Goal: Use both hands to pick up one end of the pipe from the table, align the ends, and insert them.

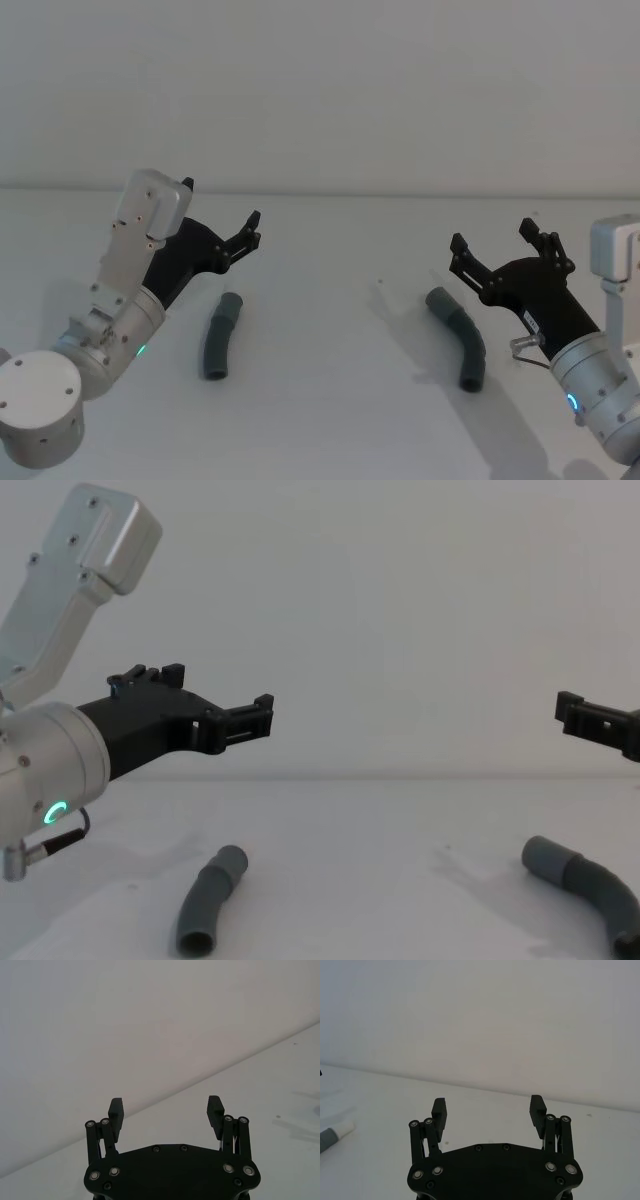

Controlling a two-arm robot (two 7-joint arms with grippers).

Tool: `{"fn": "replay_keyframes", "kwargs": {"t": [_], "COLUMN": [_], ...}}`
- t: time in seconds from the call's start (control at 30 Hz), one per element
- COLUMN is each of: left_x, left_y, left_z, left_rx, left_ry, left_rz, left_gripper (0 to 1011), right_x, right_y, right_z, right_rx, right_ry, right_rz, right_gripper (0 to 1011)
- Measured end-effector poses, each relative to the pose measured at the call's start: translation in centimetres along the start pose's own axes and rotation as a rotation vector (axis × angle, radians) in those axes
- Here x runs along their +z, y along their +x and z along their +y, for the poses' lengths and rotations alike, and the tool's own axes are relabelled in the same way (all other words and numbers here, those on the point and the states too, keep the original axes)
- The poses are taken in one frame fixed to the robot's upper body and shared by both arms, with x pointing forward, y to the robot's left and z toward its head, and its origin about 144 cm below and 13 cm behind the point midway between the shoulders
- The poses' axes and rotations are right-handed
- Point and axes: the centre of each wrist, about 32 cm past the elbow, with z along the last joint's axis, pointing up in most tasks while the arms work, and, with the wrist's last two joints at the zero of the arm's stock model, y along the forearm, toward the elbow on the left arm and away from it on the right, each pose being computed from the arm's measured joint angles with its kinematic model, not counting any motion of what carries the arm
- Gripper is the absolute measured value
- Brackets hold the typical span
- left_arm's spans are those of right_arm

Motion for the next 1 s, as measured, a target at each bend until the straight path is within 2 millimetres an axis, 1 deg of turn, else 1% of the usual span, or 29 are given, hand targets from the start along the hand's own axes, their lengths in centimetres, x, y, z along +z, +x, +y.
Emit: {"fn": "replay_keyframes", "kwargs": {"t": [1.0], "left_x": [0.00], "left_y": [0.00], "left_z": [0.00], "left_rx": [0.000], "left_ry": [0.000], "left_rz": [0.000], "left_gripper": [1001], "right_x": [0.00], "right_y": [0.00], "right_z": [0.00], "right_rx": [0.000], "right_ry": [0.000], "right_rz": [0.000], "right_gripper": [1004]}}
